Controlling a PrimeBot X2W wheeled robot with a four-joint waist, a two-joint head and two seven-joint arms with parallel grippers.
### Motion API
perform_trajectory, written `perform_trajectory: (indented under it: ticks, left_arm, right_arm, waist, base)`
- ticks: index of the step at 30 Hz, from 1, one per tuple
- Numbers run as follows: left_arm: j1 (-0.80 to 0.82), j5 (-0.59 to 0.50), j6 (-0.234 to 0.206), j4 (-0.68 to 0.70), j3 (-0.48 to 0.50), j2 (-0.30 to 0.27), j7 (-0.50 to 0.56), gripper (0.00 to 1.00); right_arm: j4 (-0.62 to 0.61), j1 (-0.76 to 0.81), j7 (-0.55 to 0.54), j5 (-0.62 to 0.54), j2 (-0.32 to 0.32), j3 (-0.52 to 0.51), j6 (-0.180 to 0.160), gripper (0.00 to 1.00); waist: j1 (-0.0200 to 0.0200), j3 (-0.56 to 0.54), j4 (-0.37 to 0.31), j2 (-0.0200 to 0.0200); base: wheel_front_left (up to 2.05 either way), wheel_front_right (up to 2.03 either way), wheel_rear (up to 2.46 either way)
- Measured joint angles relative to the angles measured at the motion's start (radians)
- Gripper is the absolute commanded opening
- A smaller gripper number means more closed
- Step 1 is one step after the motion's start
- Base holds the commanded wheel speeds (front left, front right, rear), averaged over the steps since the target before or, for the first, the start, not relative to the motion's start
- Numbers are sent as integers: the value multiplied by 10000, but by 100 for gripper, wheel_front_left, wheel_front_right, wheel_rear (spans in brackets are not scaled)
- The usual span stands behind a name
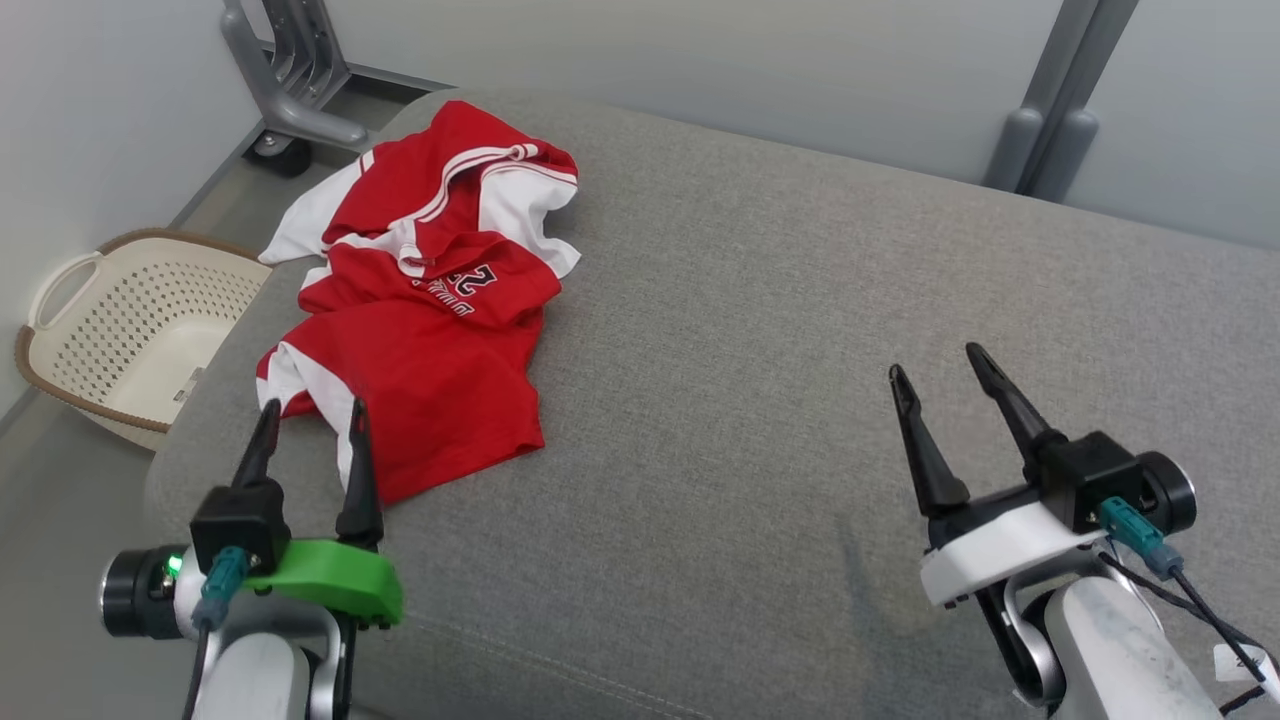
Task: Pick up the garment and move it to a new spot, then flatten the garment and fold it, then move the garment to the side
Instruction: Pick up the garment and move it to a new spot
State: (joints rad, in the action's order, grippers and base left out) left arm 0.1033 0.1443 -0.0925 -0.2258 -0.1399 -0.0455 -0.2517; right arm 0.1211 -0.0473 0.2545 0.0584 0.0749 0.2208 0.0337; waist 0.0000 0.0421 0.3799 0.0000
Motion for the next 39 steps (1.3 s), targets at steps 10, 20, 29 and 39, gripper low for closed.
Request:
perform_trajectory:
  ticks: [10, 20, 29, 39]
  left_arm:
    - [2004, 56, 90, -1588, 128, -117, 867, 100]
    - [3540, 199, 88, -3507, 228, -54, 2134, 100]
    - [4372, 213, 40, -4585, 430, -36, 2598, 100]
    - [5178, 207, -44, -5576, 589, 0, 2677, 100]
  right_arm:
    - [-201, -969, 0, -234, 339, 109, 190, 100]
    - [-219, -1907, 0, -591, 506, 598, 491, 100]
    - [-360, -2580, 2, -673, 583, 780, 617, 100]
    - [-585, -2977, 2, -698, 828, 775, 631, 100]
  waist:
    - [0, 738, -434, 0]
    - [0, 1574, -987, 0]
    - [0, 2229, -1458, 0]
    - [0, 2990, -1890, 0]
  base:
    - [0, 0, 0]
    - [0, 0, 0]
    - [0, 0, 0]
    - [0, 0, 0]
